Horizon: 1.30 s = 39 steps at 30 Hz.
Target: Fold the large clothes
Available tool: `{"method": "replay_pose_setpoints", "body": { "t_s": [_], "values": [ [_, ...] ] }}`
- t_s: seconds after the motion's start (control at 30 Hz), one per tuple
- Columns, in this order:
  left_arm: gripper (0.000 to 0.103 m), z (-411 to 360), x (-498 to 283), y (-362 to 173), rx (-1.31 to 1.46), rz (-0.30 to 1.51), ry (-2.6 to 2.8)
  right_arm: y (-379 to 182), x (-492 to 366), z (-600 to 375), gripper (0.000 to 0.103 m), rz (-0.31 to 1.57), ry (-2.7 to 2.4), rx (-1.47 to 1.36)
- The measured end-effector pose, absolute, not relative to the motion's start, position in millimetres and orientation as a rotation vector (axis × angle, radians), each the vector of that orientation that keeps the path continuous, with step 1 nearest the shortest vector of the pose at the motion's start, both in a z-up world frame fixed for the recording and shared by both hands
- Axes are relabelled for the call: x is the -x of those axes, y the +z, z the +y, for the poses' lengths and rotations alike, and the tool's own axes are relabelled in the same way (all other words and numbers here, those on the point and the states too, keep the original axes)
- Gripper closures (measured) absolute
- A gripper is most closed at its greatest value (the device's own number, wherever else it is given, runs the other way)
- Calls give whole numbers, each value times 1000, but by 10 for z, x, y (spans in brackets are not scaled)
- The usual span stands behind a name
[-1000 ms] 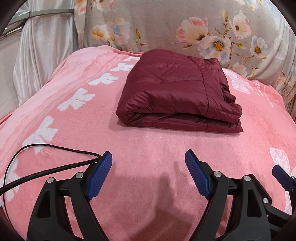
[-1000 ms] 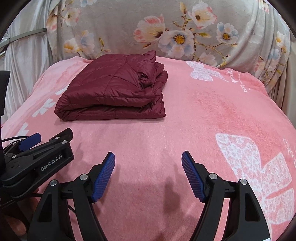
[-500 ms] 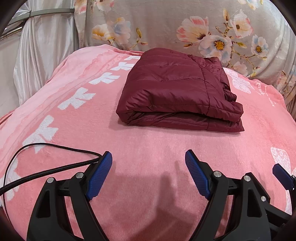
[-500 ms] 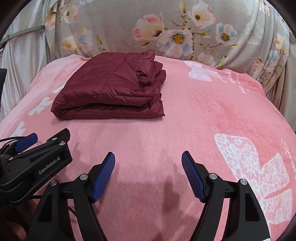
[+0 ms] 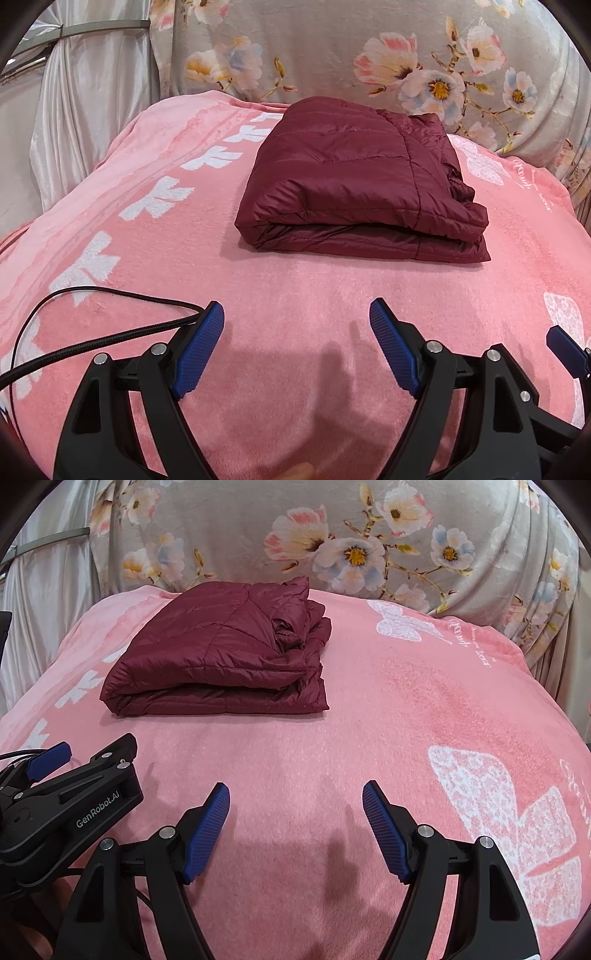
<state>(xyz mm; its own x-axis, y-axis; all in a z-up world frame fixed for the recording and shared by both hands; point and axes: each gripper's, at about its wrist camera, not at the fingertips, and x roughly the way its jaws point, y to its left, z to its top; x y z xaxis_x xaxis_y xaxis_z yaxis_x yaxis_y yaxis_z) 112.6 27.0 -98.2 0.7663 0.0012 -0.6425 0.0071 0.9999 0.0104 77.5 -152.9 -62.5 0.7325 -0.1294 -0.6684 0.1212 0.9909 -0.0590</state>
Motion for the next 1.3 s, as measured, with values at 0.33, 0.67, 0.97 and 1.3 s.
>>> {"method": "replay_pose_setpoints", "body": {
  "t_s": [0.33, 0.67, 0.97, 1.3],
  "values": [
    [24, 234, -1099, -973, -21, 686, -16, -631, -756, -1534, 31, 732, -140, 17],
    [24, 229, -1096, -968, -21, 683, -18, -630, -758, -1548, 31, 733, -137, 17],
    [24, 223, -1090, -969, -22, 682, -16, -630, -756, -1558, 31, 733, -136, 18],
    [24, 219, -1089, -947, -23, 681, -20, -630, -759, -1551, 31, 733, -136, 19]
  ]
}}
